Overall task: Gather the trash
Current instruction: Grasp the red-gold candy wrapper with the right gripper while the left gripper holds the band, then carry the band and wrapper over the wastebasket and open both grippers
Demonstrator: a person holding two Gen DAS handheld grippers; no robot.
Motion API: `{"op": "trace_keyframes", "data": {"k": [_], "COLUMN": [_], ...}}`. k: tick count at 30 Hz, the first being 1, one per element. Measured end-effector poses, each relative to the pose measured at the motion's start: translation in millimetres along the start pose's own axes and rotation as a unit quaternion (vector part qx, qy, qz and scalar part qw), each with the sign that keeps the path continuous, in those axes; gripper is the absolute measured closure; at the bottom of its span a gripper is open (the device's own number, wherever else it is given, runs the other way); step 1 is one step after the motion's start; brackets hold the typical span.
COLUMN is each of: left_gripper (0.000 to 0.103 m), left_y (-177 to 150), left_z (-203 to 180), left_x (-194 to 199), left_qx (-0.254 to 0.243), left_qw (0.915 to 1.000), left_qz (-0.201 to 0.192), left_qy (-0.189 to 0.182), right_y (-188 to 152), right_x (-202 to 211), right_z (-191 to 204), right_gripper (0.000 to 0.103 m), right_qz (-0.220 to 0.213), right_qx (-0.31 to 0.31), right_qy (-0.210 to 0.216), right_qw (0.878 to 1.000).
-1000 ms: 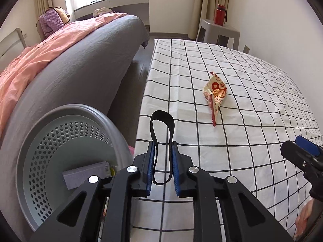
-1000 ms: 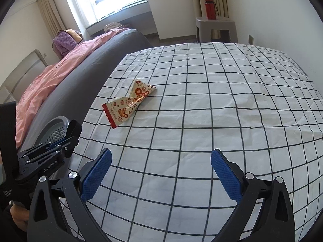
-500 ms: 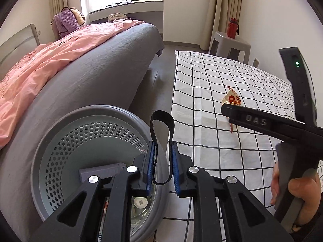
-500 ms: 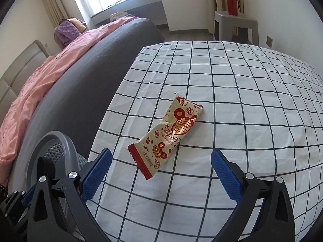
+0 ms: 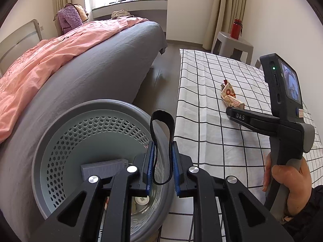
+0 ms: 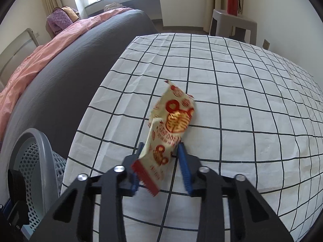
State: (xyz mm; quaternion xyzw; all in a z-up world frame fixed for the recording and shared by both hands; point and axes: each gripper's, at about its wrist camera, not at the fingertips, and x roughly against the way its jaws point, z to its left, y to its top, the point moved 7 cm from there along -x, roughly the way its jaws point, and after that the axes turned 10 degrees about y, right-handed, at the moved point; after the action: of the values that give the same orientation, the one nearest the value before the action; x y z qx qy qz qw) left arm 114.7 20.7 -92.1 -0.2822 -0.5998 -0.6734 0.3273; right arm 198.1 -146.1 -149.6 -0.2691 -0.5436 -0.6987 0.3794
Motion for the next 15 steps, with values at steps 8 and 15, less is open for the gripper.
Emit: {"op": "trace_keyframes", "data": {"k": [8, 15], "left_gripper": [0.086, 0.087], "left_y": [-1, -5], "left_z": [15, 45], "left_x": [3, 8], "left_qx": [0.013, 0.031], "left_qw": [0.9999, 0.9992], "left_qz": [0.0, -0.005], "left_qy": [0.0, 0.024], "right_y": [-18, -41], "right_x": [42, 77], "right_z": [16, 49], "right_gripper": [0.082, 0.082], "right_qz": [-0.03, -0.044], "right_qx": [0.019, 0.037], "right_qy": [0.02, 0.049], "right_qw": [0.999, 0.997]}}
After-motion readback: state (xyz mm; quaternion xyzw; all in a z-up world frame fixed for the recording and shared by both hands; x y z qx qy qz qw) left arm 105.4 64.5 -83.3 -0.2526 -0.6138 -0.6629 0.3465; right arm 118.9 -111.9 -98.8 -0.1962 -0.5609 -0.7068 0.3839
